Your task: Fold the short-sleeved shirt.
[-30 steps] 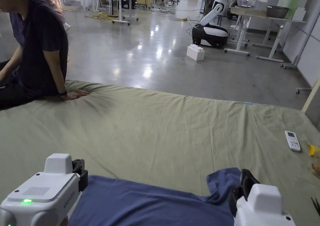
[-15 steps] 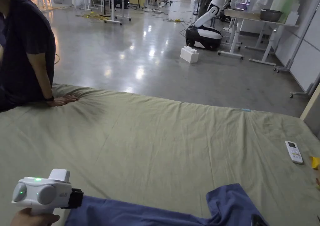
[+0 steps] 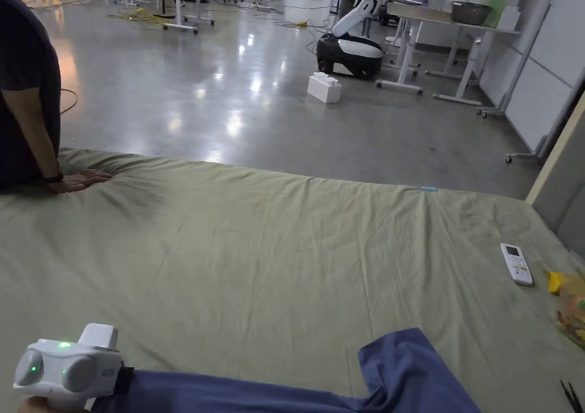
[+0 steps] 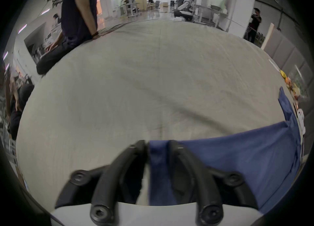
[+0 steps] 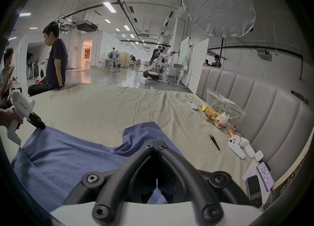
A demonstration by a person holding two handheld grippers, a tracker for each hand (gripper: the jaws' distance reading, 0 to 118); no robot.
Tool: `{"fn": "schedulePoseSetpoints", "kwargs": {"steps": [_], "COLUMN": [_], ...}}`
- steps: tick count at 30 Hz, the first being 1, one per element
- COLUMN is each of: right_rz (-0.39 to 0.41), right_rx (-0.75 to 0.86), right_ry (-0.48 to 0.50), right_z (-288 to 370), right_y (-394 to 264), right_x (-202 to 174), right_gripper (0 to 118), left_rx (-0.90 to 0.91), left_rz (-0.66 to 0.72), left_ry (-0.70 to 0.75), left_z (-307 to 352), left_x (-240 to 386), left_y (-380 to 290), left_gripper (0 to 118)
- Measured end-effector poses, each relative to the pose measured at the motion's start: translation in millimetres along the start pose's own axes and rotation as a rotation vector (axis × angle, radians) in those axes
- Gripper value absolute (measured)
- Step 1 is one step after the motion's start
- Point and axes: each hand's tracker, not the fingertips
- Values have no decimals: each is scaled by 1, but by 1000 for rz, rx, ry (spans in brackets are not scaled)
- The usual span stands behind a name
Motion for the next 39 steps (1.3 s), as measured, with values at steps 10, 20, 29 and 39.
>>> {"fn": "schedulePoseSetpoints", "kwargs": {"steps": [10, 20, 29, 39], "right_rz": [-57, 19, -54, 29], "right_rx": [-221, -571, -698, -672], "right_ry": [50, 59, 111, 146], "right_z": [-71, -191, -246, -237], "right_y": [2, -1, -26, -11], "right_x": [43, 81, 83, 70], "right_gripper": [2, 78, 88, 2], "left_rx": [80, 184, 178, 172], "left_rz": [53, 77, 79, 87], "left_ry": [-60, -55, -39, -37], "left_z": [46, 67, 75, 80], "left_x": [1, -19, -10, -4], "left_y": [-11, -28, -42, -47], "left_gripper": [6, 6, 6, 6]}}
